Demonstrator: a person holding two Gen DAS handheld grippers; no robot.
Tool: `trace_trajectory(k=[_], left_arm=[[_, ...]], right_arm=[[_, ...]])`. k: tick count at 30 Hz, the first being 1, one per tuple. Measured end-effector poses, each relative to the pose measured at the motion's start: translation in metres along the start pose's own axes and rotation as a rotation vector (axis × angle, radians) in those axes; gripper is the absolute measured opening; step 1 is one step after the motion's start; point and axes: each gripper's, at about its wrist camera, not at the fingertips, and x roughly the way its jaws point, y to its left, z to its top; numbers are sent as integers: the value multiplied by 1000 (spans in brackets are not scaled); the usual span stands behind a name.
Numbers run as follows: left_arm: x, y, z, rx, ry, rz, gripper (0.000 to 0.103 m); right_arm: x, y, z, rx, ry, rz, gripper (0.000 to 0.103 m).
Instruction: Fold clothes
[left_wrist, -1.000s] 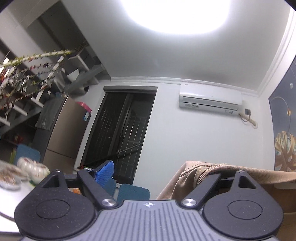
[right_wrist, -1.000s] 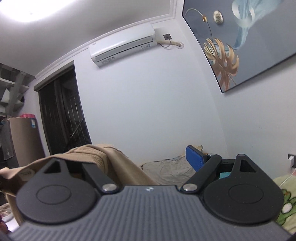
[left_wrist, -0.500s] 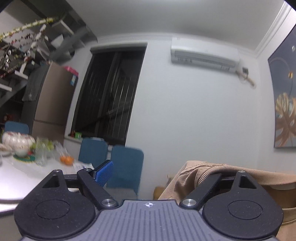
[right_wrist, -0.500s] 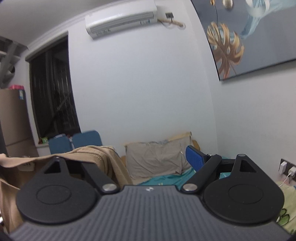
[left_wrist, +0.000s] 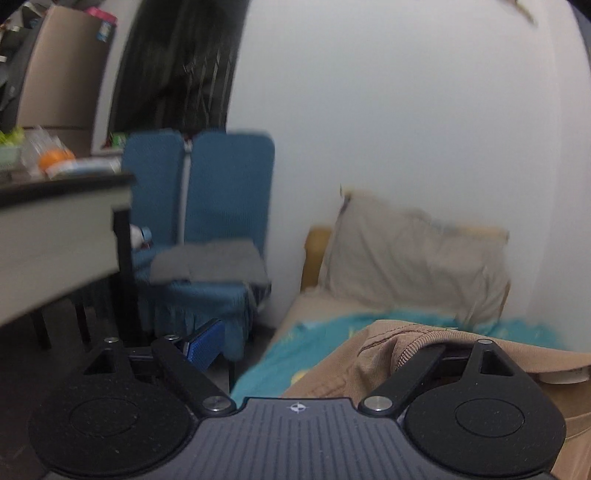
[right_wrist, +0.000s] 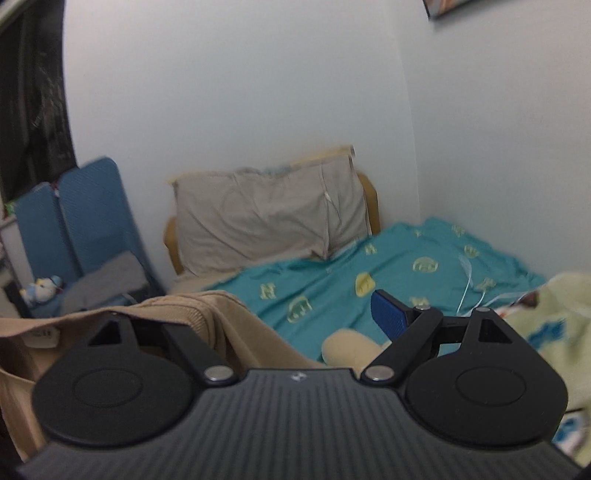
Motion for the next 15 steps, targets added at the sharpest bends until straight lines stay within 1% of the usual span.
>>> trace_trajectory(k=[1,3,5,6,8,9,11,12,13,15], left_arm=[[30,-4,-18,12,35,4,89],[74,-8,-50,21,108,1,89],[115,-11,-79,48,177,-20,89],[134,-14,-90,90,223,-28,88],[162,-24,-112,178,291,5,87],[173,-28,-118,208,328,-9,86],[192,-36,-127,267,410,-48,85],[194,-44,-126,301,451,-71,85],[199,-49,-124,341,482,-80,85],[203,-60,-120,391,539,-79,86]], right_arm=[[27,-4,-13,1,26,-6,86],[75,-10,-40,-11,85,-28,86],[117,-17,-61,-29,155,-60,86],[135,-21,-72,-34,200,-77,86],[166,-24,-88,-65,322,-72,86],[181,-26,-96,-81,383,-68,85],[198,-14,-111,-211,456,-57,88],[198,-5,-114,-286,454,-37,88],[196,4,-117,-363,448,-16,86],[188,22,-117,-432,445,82,86]])
